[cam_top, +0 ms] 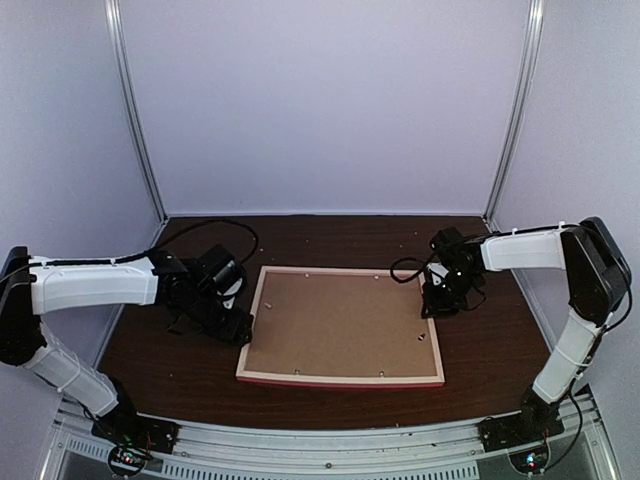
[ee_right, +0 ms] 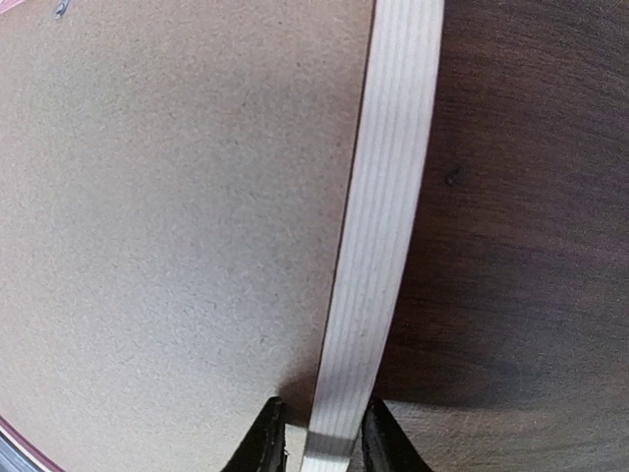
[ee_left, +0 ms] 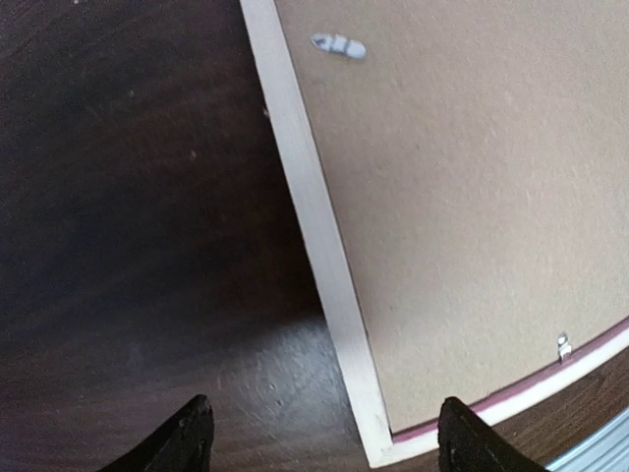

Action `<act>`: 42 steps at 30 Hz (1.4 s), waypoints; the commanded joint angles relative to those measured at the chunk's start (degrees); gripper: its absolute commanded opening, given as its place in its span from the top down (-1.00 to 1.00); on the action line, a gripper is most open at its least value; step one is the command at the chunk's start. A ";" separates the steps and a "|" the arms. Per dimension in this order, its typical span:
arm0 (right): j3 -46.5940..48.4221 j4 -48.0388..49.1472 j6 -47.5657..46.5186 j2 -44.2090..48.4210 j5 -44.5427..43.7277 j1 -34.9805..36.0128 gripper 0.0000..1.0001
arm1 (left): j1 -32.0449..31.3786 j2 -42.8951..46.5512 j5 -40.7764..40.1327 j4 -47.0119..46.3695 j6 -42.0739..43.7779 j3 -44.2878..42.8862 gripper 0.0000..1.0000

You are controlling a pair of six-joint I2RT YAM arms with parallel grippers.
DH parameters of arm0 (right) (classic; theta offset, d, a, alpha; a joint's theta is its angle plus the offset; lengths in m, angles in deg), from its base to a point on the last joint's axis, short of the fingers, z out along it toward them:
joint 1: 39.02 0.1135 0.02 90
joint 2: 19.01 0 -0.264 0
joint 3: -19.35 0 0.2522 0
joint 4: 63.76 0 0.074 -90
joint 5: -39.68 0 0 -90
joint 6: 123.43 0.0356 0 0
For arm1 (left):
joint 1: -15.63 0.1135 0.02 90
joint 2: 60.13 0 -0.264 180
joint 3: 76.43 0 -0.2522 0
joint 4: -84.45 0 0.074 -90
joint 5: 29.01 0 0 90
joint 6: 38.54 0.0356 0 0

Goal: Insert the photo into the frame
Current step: Press the fastener onto the backboard.

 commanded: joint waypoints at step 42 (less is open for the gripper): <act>-2.36 2.05 -2.61 0.56 4.45 0.28 0.58 | 12.81 -31.67 3.78 -8.30 5.85 -23.50 -0.03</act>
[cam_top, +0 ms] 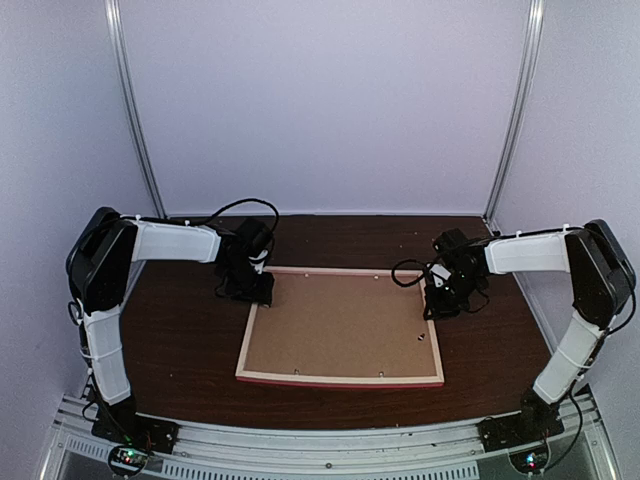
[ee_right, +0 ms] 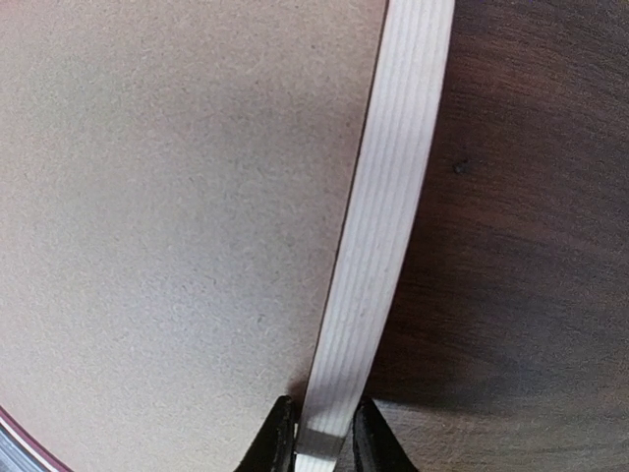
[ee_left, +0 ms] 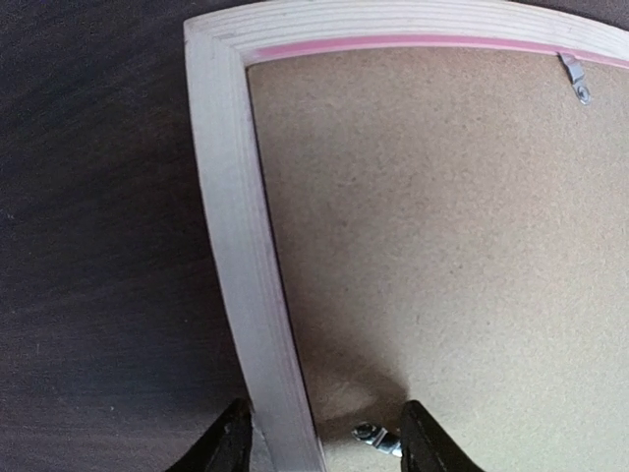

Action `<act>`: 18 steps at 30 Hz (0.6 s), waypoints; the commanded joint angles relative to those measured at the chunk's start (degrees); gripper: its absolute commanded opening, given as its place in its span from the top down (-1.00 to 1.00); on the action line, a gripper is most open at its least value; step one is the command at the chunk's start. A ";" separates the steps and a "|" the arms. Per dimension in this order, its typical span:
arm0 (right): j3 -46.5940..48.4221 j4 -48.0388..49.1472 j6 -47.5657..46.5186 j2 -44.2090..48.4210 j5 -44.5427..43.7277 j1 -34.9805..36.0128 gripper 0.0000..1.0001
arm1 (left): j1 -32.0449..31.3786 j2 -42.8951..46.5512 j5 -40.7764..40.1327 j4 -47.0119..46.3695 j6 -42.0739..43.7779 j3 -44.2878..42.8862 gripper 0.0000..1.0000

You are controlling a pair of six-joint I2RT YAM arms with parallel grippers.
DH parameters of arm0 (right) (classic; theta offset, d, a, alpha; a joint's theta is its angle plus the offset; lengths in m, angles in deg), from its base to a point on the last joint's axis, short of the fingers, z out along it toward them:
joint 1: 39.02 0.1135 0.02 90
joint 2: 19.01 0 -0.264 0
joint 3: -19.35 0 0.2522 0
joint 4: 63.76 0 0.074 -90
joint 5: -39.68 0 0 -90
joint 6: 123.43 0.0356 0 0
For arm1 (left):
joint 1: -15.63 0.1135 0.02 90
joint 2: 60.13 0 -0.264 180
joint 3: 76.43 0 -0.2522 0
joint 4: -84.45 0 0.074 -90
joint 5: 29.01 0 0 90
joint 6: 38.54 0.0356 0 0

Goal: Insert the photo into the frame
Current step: Press the fastener onto the backboard.

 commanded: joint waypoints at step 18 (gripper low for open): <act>-0.04 1.09 1.17 -1.78 2.78 0.36 0.59 | 0.44 3.63 3.96 -2.58 0.70 7.49 0.29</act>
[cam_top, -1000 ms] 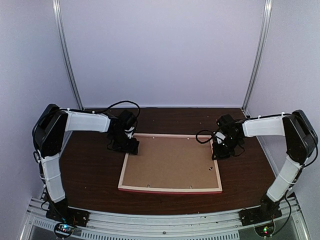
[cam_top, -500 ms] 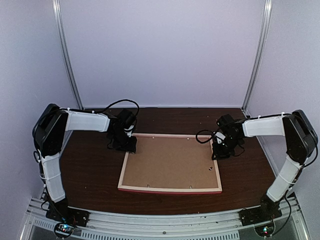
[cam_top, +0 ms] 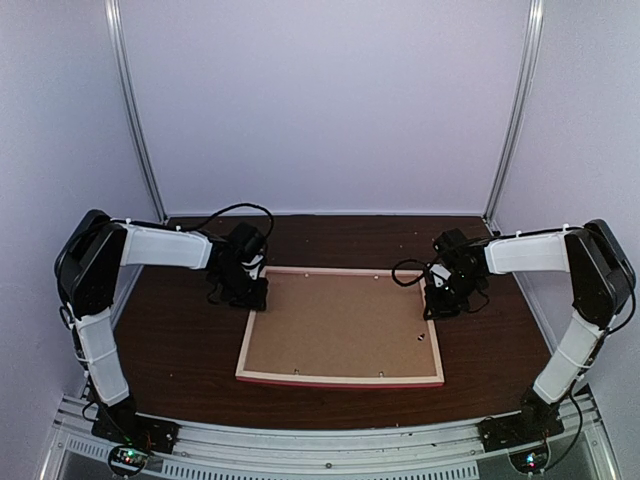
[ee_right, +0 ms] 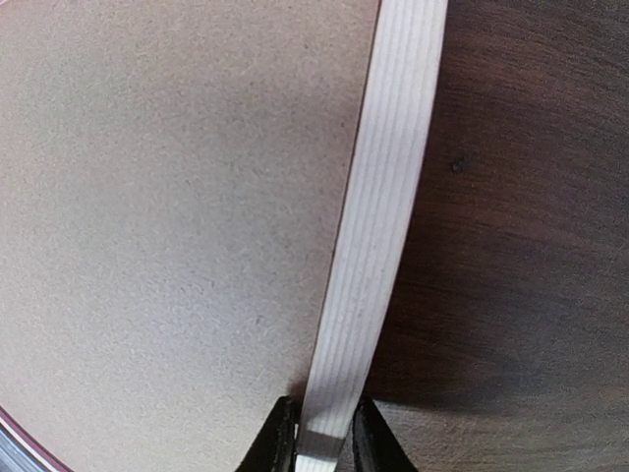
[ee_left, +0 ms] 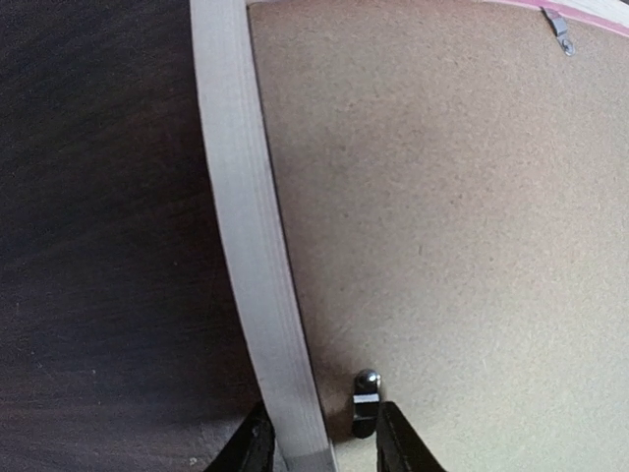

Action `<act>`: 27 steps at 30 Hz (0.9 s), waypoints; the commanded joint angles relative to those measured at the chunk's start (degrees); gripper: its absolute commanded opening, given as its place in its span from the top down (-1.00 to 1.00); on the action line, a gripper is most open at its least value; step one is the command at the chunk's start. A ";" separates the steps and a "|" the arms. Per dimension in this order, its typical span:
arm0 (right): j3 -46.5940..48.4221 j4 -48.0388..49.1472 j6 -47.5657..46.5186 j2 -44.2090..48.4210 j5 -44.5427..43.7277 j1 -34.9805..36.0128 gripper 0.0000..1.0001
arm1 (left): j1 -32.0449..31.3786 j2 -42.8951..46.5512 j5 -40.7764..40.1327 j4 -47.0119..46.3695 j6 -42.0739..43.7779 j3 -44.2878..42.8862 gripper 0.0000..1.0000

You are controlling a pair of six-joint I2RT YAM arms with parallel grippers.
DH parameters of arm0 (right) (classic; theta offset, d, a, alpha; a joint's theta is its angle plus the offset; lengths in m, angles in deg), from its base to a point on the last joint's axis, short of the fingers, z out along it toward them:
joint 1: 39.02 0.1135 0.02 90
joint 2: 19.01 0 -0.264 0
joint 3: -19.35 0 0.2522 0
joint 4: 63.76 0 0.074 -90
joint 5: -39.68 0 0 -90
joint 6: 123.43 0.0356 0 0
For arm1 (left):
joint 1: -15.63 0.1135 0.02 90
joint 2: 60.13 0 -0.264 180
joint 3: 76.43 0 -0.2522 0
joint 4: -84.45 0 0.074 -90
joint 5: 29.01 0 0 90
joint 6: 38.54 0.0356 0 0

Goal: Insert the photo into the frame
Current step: Press the fastener onto the backboard.

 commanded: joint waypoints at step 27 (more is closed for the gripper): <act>-0.83 1.16 0.43 -1.11 2.56 0.37 0.60 | 2.97 -1.58 7.20 -5.35 0.28 1.14 0.15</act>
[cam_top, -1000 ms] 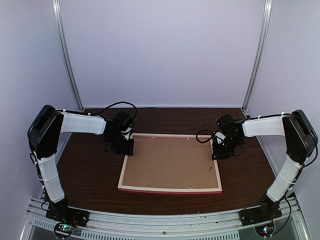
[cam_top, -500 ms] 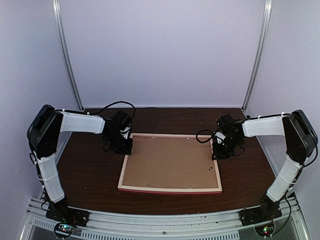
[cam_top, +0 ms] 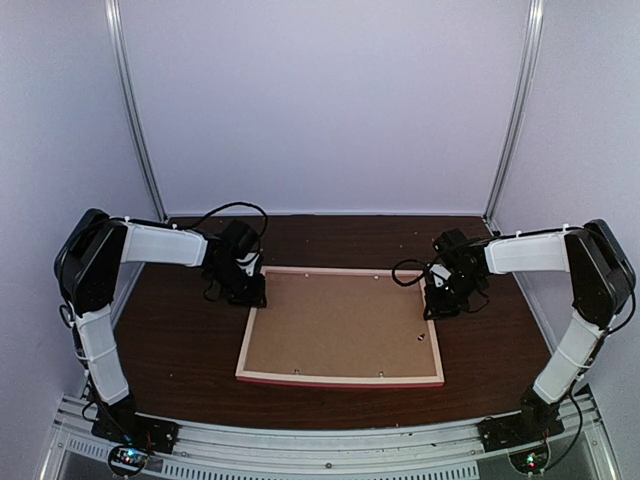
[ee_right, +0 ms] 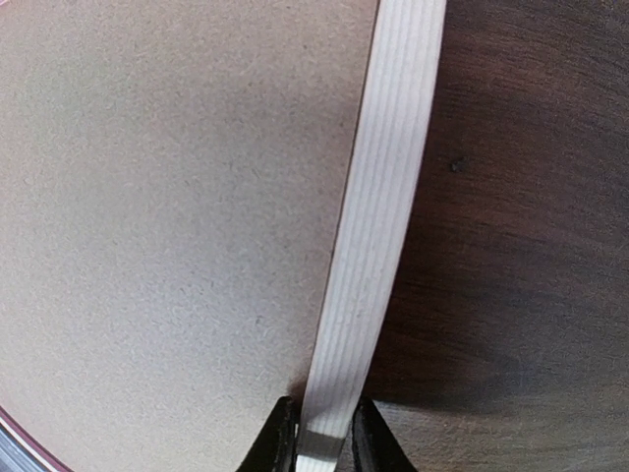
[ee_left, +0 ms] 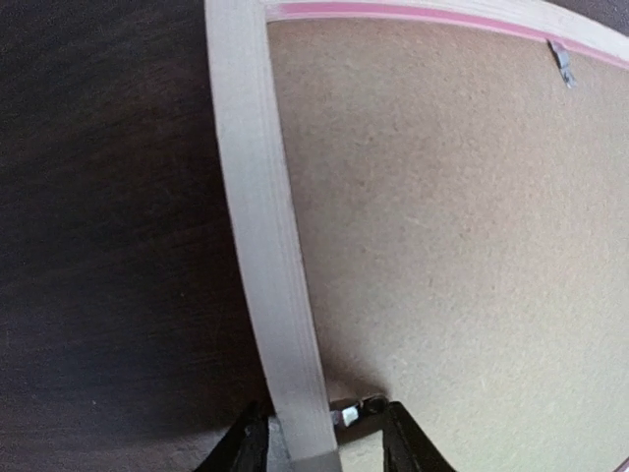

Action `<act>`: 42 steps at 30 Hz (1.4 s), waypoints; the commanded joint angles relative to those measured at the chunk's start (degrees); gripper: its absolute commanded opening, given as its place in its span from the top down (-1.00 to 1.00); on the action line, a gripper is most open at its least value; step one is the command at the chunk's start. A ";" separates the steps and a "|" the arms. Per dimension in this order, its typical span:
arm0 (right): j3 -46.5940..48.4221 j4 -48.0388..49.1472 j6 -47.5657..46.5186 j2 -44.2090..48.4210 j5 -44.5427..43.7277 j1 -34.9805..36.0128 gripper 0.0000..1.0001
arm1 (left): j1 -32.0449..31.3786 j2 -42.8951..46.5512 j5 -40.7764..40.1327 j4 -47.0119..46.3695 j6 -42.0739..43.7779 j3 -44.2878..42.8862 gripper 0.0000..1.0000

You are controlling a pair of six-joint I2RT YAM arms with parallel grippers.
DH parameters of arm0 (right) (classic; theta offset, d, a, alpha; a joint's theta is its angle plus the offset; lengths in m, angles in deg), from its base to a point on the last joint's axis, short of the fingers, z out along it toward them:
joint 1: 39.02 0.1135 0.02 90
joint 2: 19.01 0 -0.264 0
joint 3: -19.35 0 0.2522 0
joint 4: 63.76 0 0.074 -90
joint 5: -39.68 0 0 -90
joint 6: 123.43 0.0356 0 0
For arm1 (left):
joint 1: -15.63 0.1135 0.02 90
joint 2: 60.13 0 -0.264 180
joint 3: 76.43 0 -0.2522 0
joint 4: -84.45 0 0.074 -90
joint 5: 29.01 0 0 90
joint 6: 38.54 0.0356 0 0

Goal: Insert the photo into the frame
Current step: Press the fastener onto the backboard.

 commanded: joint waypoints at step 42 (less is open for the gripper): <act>-0.11 -0.60 2.82 2.19 4.40 0.62 0.07 | -3.21 9.62 -1.62 -2.69 -6.33 13.48 0.68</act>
